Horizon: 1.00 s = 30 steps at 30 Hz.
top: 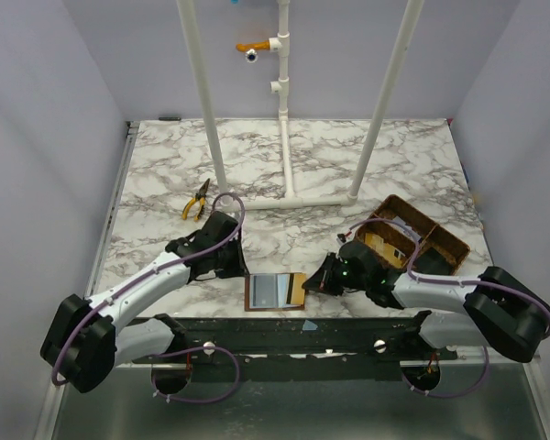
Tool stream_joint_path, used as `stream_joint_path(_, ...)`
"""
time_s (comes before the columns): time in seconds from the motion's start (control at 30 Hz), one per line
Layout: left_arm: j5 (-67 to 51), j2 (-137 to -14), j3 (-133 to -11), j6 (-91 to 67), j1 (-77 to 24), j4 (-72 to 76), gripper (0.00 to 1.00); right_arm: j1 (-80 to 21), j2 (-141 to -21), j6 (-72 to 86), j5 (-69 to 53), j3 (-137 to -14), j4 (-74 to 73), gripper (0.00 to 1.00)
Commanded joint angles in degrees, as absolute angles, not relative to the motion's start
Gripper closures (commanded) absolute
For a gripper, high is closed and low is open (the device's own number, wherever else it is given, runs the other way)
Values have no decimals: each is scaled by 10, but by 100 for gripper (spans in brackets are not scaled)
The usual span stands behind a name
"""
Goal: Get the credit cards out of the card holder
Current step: Remove the credit card from the card holder, then place the credit card in the storage box.
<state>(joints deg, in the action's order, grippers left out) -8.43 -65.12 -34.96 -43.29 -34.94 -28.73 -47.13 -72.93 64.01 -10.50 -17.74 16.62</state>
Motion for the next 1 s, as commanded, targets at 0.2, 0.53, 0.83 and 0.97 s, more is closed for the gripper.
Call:
stream_joint_path(0.2, -120, -583, -405, -412, -346, -311, 30, -468, -668, 637, -93, -221, 108, 99)
stream_joint_path(0.53, -241, -539, -393, -437, -335, -229, 20, -468, -605, 646, -110, -271, 74, 99)
stream_joint_path(0.83, -369, -507, -355, -490, -306, -113, 20, -467, -570, 675, -149, -296, 99, 99)
stream_joint_path(0.97, -405, -506, -343, -509, -296, -78, 23, -467, -558, 697, -172, -297, 131, 99)
